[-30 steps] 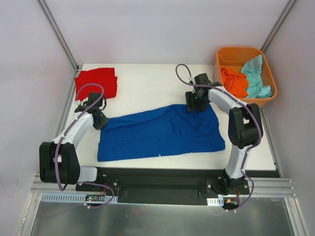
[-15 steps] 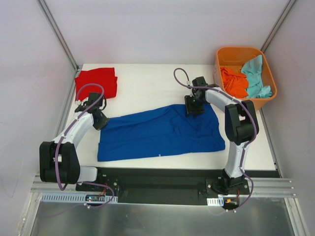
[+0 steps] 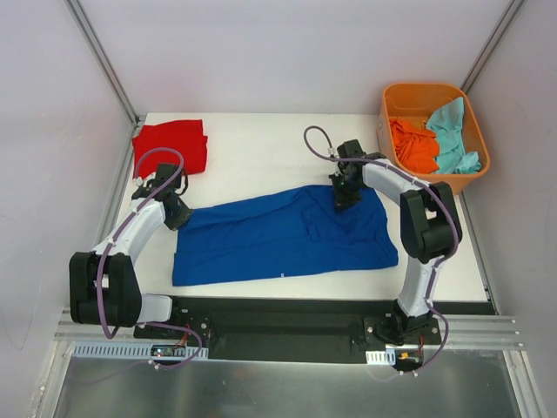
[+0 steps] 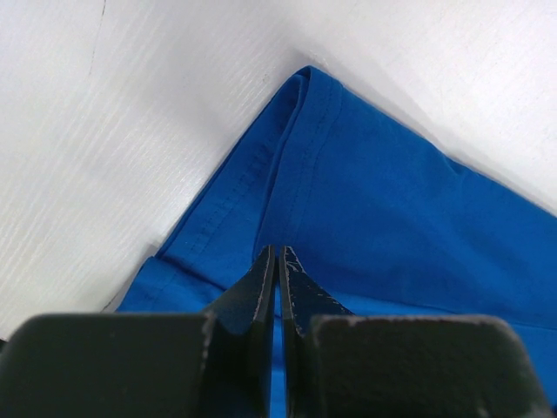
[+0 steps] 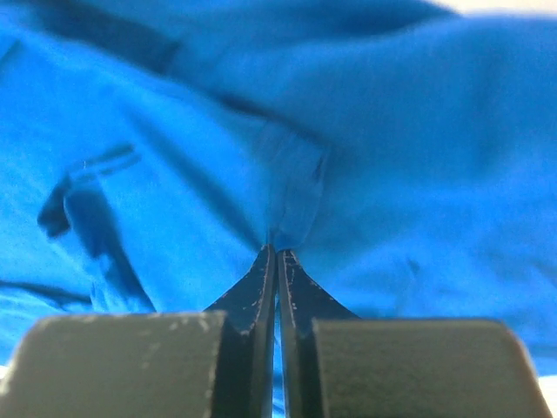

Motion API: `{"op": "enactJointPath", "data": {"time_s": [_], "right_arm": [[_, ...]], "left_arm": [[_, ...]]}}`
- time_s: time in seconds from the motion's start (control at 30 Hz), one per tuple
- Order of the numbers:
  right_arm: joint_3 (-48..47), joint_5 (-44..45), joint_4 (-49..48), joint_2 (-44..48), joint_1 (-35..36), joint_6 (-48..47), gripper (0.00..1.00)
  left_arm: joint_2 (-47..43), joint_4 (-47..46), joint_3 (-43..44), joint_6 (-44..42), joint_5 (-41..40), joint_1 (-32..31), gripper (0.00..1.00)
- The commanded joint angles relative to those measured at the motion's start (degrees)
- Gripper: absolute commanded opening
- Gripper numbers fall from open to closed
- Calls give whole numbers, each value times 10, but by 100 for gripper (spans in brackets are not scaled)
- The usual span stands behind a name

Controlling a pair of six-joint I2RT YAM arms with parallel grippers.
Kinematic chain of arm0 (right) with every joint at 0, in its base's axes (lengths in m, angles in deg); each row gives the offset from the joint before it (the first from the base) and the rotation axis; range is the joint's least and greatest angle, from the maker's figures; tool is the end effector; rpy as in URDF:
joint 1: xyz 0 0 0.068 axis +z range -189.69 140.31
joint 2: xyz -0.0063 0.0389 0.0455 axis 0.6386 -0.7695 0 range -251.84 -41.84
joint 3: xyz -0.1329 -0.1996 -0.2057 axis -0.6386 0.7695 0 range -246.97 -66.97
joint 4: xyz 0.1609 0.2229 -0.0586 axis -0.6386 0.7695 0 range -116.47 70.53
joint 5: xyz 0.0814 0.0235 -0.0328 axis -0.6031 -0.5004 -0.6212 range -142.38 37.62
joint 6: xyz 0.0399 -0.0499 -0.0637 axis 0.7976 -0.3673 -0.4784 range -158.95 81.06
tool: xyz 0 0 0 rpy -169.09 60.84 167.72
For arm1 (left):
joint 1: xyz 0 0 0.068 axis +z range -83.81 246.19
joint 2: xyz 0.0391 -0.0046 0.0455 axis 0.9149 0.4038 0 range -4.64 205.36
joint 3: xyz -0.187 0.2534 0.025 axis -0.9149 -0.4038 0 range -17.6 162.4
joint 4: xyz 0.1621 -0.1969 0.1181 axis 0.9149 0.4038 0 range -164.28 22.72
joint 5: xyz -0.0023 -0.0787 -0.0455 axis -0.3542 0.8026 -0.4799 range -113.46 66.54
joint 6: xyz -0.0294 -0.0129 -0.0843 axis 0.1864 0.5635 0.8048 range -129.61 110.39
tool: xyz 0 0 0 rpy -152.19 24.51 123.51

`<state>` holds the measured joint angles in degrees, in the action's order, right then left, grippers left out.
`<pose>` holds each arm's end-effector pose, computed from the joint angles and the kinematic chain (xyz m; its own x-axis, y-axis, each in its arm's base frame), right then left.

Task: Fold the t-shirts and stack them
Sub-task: Fold the tshirt

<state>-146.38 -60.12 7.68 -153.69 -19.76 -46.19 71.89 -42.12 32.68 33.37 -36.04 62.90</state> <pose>0.4216 0.1645 0.1666 -0.8069 -0.4254 -0.4098 -0.4937 0.8666 0.0726 0.2937 0.0008 0.2196 -0.5825 -0.6331 -0.5097 -0.6222 0.7509 -0.2214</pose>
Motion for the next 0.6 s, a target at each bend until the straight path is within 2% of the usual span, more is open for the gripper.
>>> {"op": "enactJointPath", "data": {"time_s": [0.0, 0.23, 0.57], "right_arm": [[14, 99, 50, 114, 41, -28, 1], [32, 264, 160, 191, 120, -33, 1], [50, 353, 245, 309, 152, -27, 1]], "left_arm": [[-29, 4, -6, 3, -4, 1, 0], [-59, 4, -26, 6, -16, 2, 0], [-108, 15, -43, 14, 2, 18, 0]]}}
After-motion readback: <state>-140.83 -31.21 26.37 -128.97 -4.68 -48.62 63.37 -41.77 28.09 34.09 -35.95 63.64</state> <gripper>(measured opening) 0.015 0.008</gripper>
